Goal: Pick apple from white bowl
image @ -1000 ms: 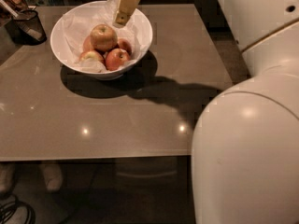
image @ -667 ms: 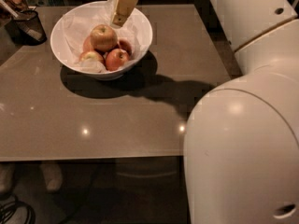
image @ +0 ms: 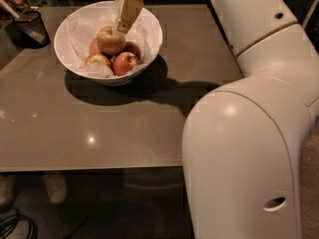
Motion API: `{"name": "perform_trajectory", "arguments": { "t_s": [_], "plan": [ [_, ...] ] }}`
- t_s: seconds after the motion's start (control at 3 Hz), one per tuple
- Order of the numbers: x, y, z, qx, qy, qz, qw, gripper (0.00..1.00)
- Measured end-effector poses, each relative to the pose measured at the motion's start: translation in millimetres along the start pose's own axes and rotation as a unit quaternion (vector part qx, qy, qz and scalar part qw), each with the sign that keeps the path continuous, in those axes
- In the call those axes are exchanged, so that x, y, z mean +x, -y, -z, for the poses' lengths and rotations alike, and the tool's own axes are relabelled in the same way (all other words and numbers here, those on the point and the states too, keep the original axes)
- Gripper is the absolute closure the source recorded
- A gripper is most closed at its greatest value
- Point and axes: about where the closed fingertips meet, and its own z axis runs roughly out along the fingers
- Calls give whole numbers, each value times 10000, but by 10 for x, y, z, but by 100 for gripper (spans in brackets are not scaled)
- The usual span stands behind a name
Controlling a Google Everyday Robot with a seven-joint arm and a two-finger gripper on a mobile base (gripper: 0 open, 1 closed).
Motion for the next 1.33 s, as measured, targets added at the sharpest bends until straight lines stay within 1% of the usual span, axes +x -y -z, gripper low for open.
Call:
{"name": "perform_trajectory", "arguments": {
  "t_s": [0.67, 1.33],
  "plan": [
    [-6, 5, -197, -239, 89, -9, 9997, 24],
    [3, 46, -355, -382, 155, -5, 9992, 22]
  ]
}}
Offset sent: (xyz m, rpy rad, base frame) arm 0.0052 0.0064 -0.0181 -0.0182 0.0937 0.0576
